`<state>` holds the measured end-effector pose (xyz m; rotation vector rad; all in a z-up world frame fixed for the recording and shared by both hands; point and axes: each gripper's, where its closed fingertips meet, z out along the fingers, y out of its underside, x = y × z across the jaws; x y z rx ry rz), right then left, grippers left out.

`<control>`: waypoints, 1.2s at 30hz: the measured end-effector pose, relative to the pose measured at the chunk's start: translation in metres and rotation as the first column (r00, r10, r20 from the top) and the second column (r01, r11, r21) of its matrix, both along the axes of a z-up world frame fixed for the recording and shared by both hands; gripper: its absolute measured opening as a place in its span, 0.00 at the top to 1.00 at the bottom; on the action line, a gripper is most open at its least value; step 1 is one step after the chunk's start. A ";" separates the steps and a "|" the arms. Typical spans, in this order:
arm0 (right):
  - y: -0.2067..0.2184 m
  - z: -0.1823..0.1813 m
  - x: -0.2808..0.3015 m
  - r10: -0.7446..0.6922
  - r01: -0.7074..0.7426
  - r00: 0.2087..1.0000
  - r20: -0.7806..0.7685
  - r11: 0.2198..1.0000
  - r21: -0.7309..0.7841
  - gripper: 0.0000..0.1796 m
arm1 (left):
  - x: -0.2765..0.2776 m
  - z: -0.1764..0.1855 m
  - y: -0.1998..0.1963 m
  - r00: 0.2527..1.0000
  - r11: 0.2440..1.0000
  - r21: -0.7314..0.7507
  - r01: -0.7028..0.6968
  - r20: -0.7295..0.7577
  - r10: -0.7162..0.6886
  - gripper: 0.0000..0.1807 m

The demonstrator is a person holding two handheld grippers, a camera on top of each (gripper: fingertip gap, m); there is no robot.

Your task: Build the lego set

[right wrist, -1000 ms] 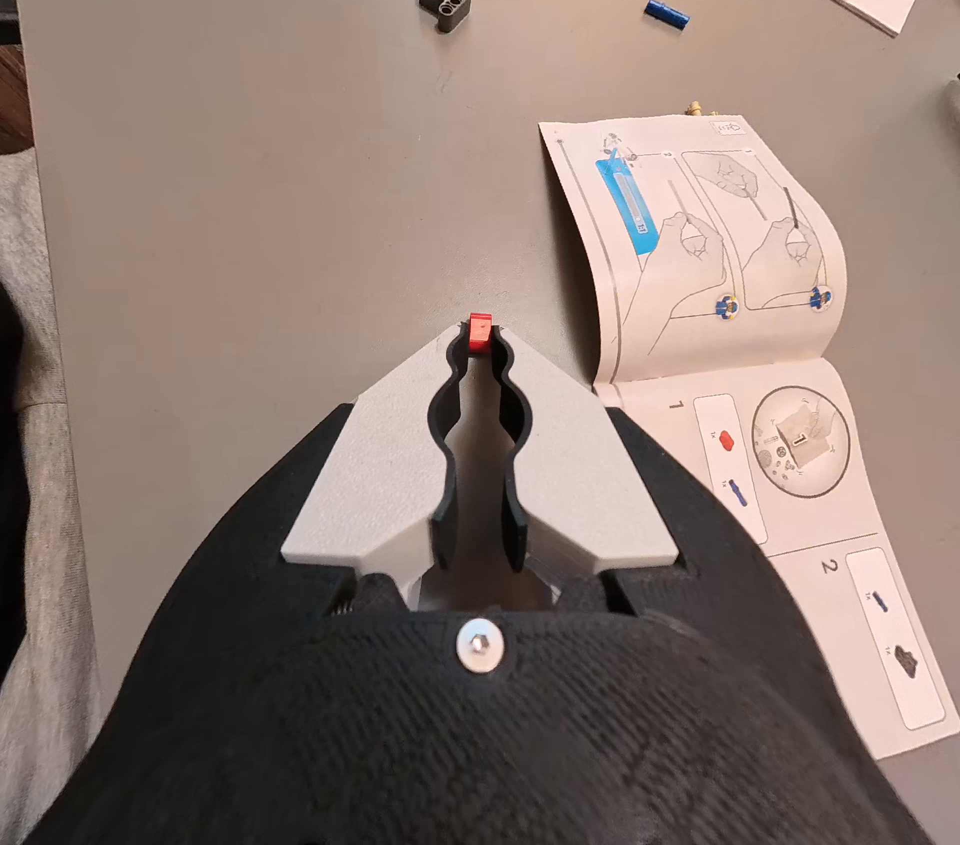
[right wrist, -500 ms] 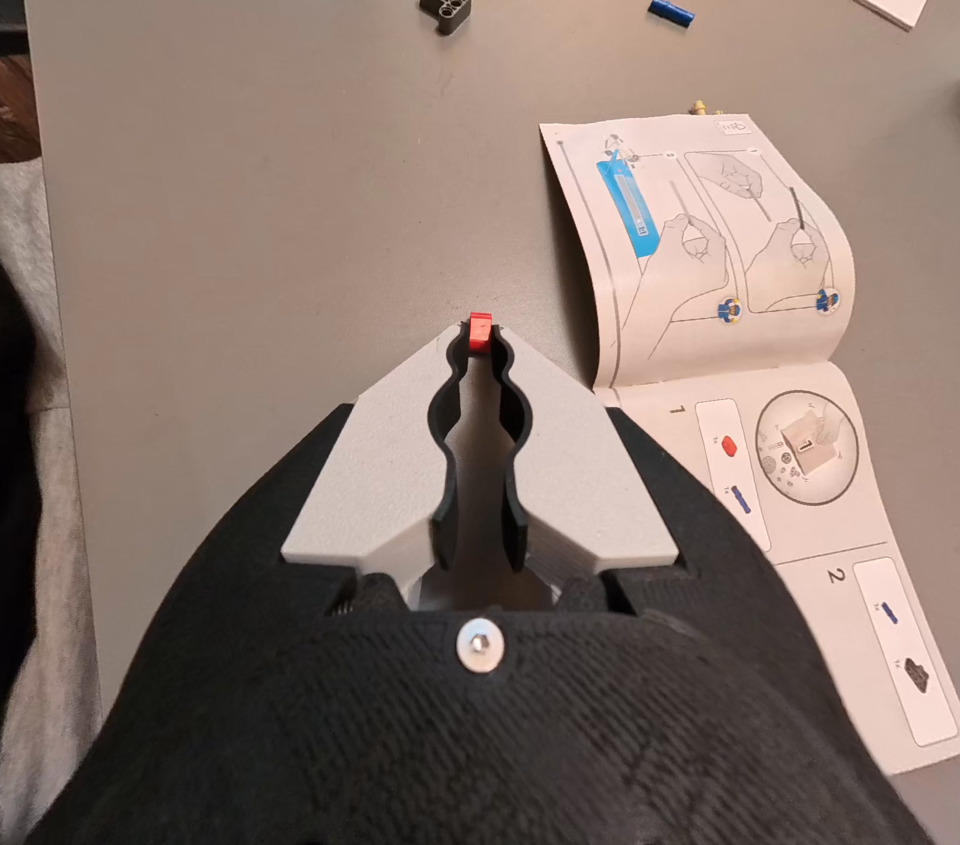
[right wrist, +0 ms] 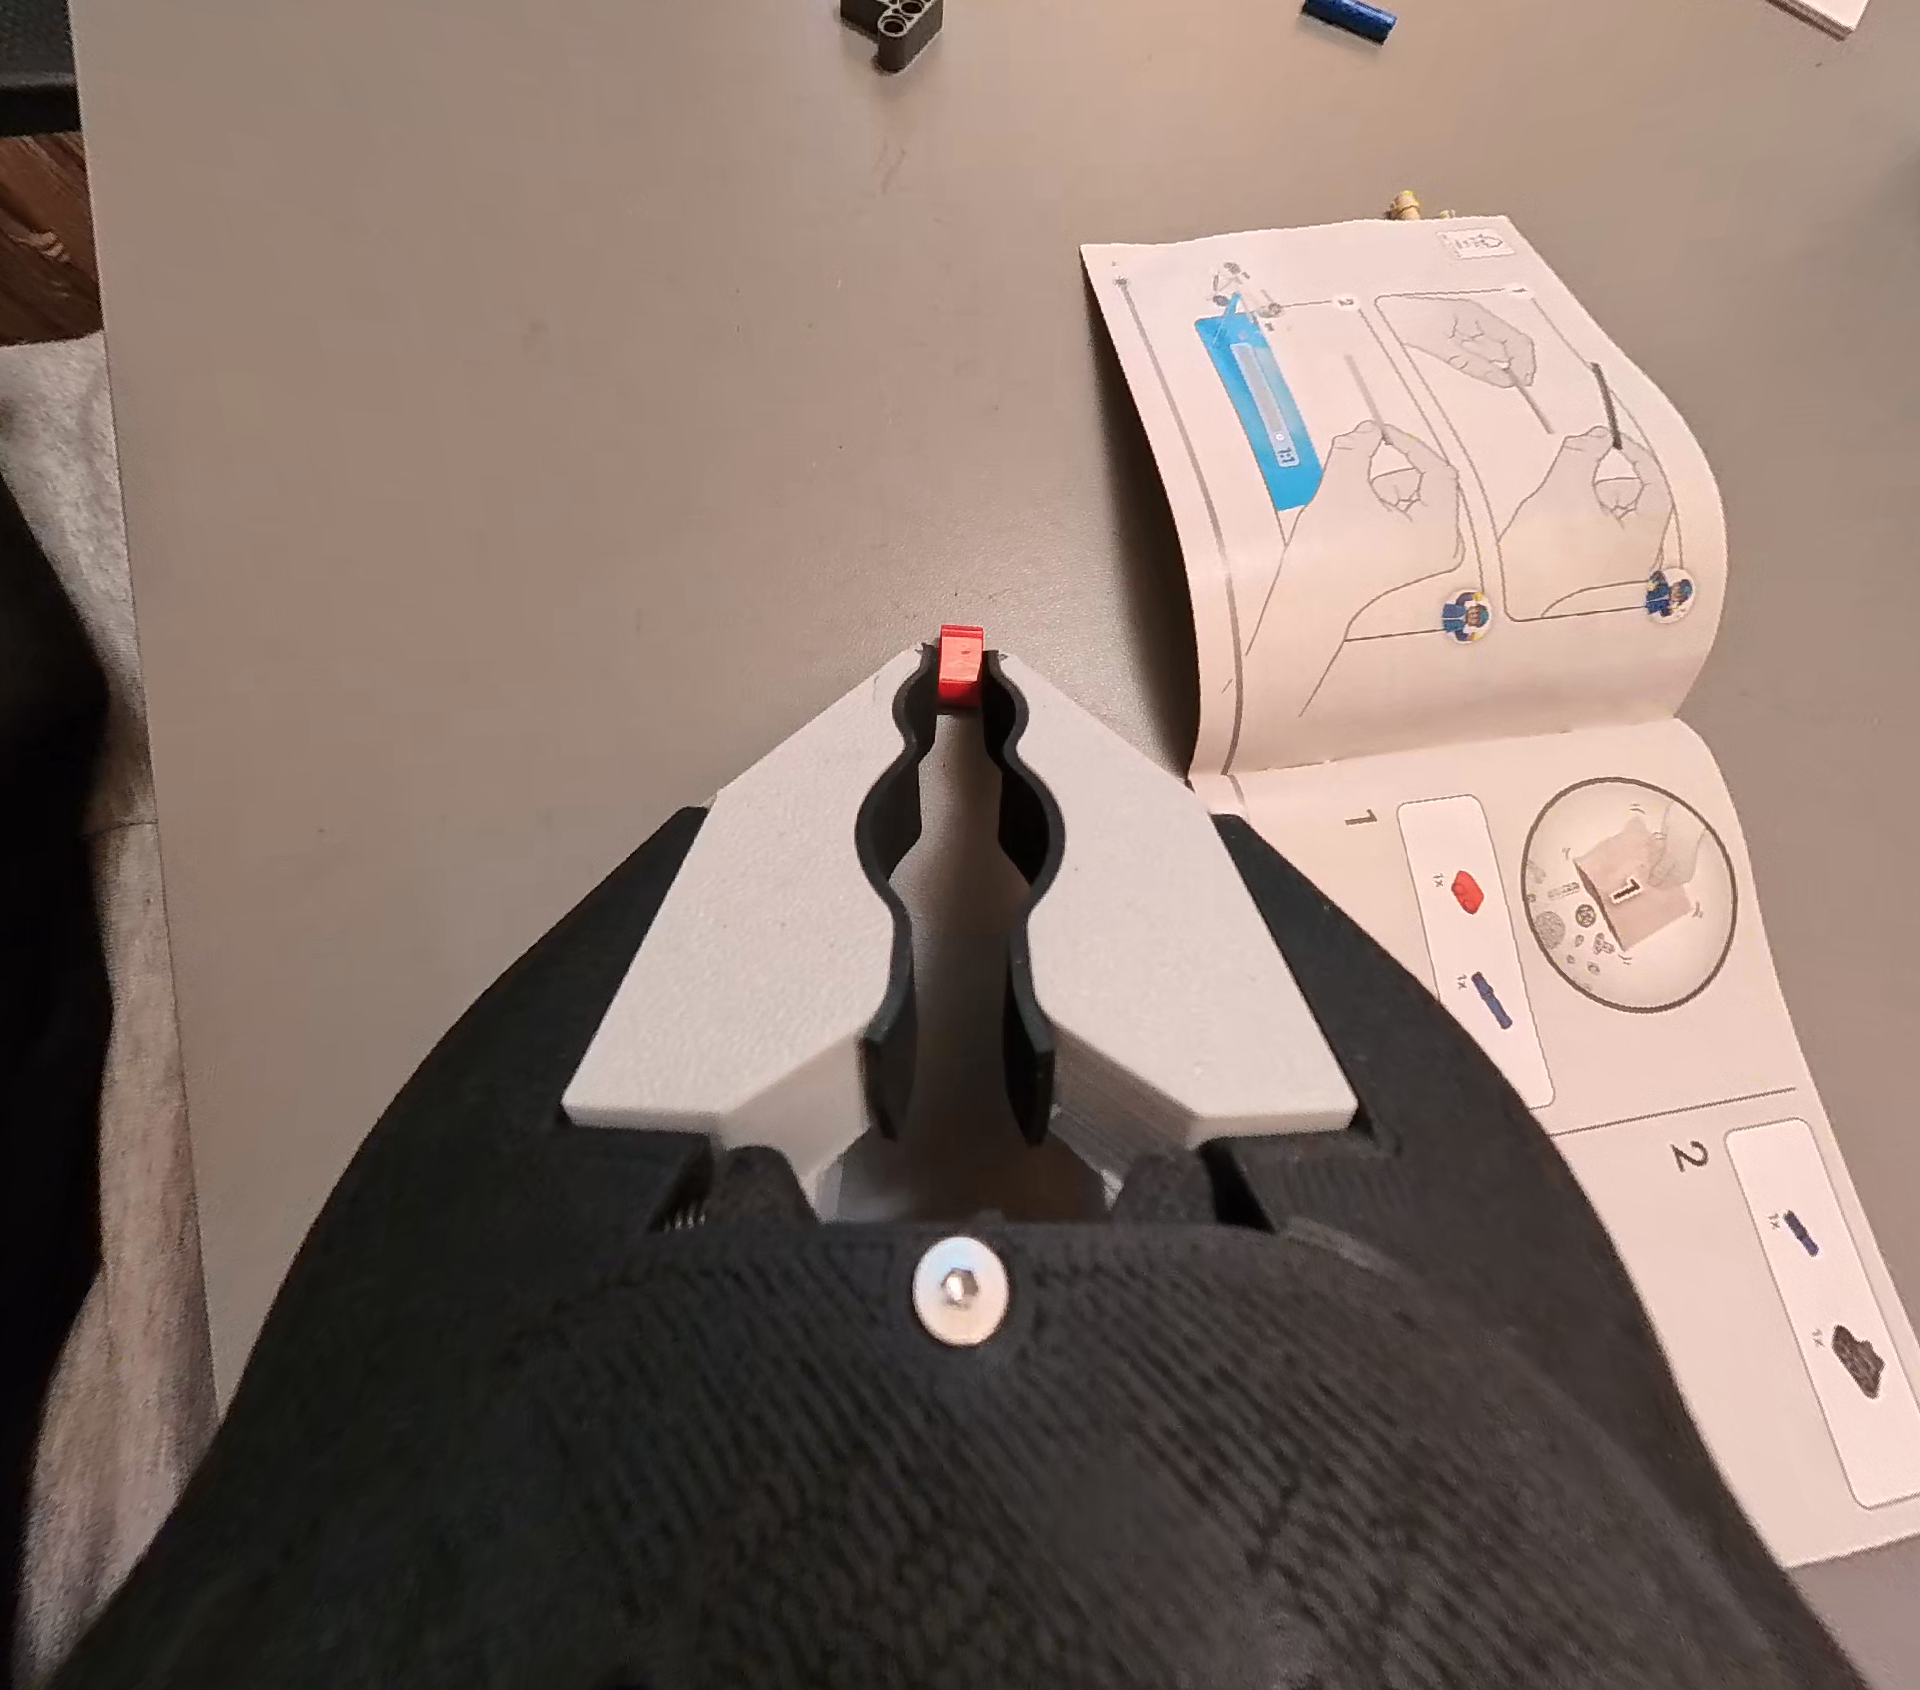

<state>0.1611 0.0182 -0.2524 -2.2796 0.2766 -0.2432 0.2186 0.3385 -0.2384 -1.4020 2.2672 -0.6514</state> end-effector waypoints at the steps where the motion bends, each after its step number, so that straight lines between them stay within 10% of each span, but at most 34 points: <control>1: 0.000 0.000 0.000 0.000 0.000 1.000 0.001 1.000 0.000 0.97 | 0.003 0.000 -0.001 1.000 0.999 0.035 0.016 0.020 -0.017 0.89; 17: 0.000 0.000 0.000 0.000 0.000 1.000 0.001 1.000 0.000 0.97 | 0.016 0.001 0.001 0.984 0.931 0.351 0.098 0.109 -0.144 0.99; 22: 0.000 0.000 0.000 0.000 0.000 1.000 0.004 1.000 -0.001 0.96 | 0.009 0.001 0.010 0.992 0.950 0.306 0.065 0.087 -0.096 0.86; 36: 0.000 0.000 0.000 0.000 0.000 1.000 0.005 1.000 -0.001 0.96 | 0.014 -0.006 0.002 0.996 0.982 0.191 0.003 0.085 -0.020 0.93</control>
